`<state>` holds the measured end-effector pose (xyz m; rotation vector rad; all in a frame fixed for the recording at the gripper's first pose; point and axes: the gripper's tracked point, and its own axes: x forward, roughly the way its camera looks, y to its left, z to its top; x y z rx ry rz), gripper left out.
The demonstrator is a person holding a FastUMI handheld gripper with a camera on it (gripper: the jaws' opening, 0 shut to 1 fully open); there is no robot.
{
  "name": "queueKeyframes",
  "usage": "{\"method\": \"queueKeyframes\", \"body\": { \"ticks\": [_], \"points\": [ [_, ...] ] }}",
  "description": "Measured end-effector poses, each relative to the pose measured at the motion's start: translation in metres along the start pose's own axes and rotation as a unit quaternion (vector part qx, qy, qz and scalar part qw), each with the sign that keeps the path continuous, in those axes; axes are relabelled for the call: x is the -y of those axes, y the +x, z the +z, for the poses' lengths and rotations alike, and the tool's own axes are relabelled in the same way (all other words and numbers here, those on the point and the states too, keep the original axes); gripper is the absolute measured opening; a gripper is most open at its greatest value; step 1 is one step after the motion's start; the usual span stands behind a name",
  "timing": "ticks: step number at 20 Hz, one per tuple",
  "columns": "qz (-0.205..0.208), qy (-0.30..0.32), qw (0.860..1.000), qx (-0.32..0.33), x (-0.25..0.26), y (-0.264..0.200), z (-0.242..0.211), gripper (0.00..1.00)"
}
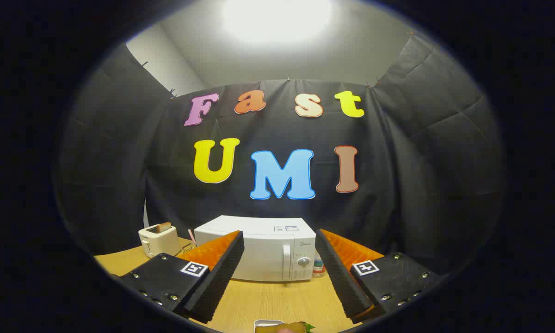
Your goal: Open the microwave, put the food inside, and close the microwave door.
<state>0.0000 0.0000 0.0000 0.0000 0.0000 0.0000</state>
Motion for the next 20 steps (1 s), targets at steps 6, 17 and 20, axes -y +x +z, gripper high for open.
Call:
{"method": "queueKeyframes", "body": {
  "ticks": [6,17,20],
  "points": [
    [0.006,0.003,1.000,0.003,0.000,0.008,0.001,0.98],
    [0.014,0.004,1.000,-0.009,0.007,0.041,-0.018,0.98],
    [0.023,-0.001,1.000,-0.020,0.007,0.062,-0.031,0.98]
  ]
}}
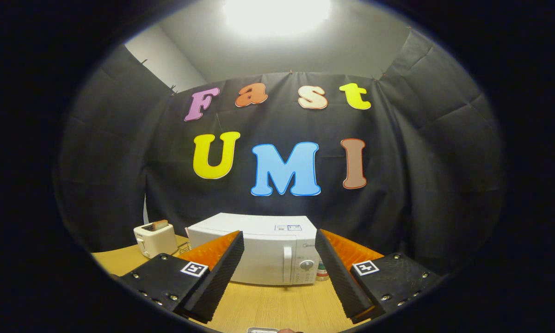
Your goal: Open the microwave, put the food inside, and close the microwave door.
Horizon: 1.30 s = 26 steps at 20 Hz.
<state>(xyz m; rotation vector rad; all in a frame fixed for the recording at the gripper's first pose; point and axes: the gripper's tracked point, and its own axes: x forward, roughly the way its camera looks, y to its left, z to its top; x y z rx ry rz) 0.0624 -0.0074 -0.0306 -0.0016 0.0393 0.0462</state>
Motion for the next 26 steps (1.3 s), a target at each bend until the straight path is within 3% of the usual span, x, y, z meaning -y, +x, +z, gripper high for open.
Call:
{"method": "queueKeyframes", "body": {
  "ticks": [14,26],
  "points": [
    [0.009,0.001,0.997,-0.079,0.020,0.121,-0.077,0.98],
    [0.023,-0.015,0.983,-0.181,0.021,0.180,-0.168,0.98]
  ]
}}
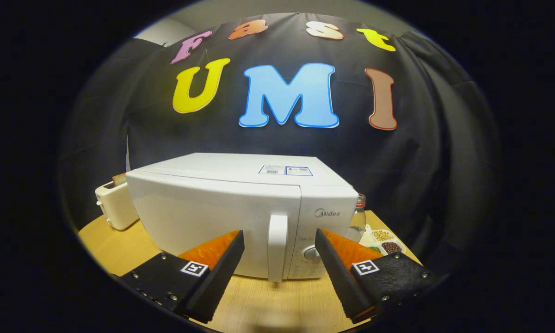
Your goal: Open the microwave, put the food inside, and close the microwave door.
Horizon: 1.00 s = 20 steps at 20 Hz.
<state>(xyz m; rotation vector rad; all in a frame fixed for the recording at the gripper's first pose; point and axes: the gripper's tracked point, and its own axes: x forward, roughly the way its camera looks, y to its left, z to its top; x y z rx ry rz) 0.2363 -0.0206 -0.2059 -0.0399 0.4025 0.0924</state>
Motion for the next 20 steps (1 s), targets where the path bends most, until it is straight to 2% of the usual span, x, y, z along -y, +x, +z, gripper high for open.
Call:
{"method": "queueKeyframes", "body": {
  "ticks": [2,3,4,5,7,8,9,11,15,20],
  "points": [
    [-0.001,-0.004,1.000,-0.020,0.001,0.011,-0.014,0.93],
    [0.001,-0.004,1.000,-0.028,0.000,0.015,-0.019,0.82],
    [0.001,-0.004,0.999,-0.035,-0.001,0.019,-0.024,0.80],
    [-0.006,-0.007,0.999,-0.037,0.003,0.022,-0.026,0.74],
    [-0.002,-0.004,0.999,-0.038,0.001,0.025,-0.027,0.51],
    [0.001,-0.004,0.999,-0.037,-0.002,0.026,-0.027,0.46],
    [-0.001,-0.010,0.999,-0.035,-0.002,0.026,-0.026,0.32],
    [-0.001,-0.008,0.999,-0.037,-0.003,0.025,-0.026,0.30],
    [0.010,0.013,0.999,-0.046,-0.004,0.024,-0.026,0.08],
    [0.014,0.018,0.998,-0.059,-0.005,0.023,-0.027,0.08]
  ]
}}
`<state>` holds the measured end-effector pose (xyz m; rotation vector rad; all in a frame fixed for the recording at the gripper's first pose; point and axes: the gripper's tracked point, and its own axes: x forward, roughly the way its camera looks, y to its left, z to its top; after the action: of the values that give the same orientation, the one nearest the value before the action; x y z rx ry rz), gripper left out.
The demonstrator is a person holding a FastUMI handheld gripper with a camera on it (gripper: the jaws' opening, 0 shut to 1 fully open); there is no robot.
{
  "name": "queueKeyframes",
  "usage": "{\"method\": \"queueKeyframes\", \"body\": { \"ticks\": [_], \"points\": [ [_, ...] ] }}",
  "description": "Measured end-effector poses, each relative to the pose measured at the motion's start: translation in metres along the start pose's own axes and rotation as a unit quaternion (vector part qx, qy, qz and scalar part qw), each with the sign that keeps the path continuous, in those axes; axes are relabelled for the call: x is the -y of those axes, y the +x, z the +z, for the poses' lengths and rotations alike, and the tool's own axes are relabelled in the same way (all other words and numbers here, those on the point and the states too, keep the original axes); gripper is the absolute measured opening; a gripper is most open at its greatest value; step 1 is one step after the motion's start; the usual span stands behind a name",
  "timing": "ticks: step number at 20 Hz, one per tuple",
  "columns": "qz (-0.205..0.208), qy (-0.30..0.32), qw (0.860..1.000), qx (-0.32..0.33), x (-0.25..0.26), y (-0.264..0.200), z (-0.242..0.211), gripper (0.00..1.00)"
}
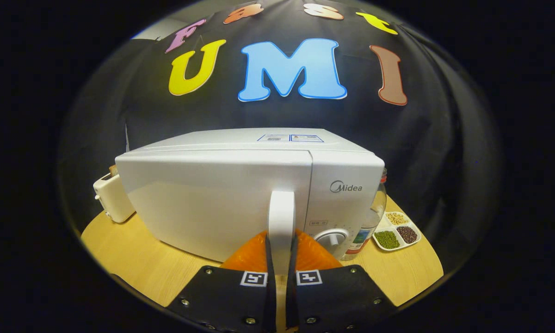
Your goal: Open the microwave, put the food inside, and close the microwave door.
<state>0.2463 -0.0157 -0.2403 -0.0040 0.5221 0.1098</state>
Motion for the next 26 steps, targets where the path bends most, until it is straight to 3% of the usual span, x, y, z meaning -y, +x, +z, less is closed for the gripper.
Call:
{"method": "queueKeyframes", "body": {
  "ticks": [2,3,6,26],
  "points": [
    [0.002,0.003,1.000,-0.002,-0.002,-0.003,0.001,0.08],
    [0.005,0.001,1.000,-0.009,-0.003,-0.008,-0.004,0.04],
    [0.009,-0.035,0.999,0.000,-0.009,-0.030,-0.011,0.04],
    [0.042,-0.026,0.997,-0.053,-0.100,-0.152,-0.065,0.04]
  ]
}}
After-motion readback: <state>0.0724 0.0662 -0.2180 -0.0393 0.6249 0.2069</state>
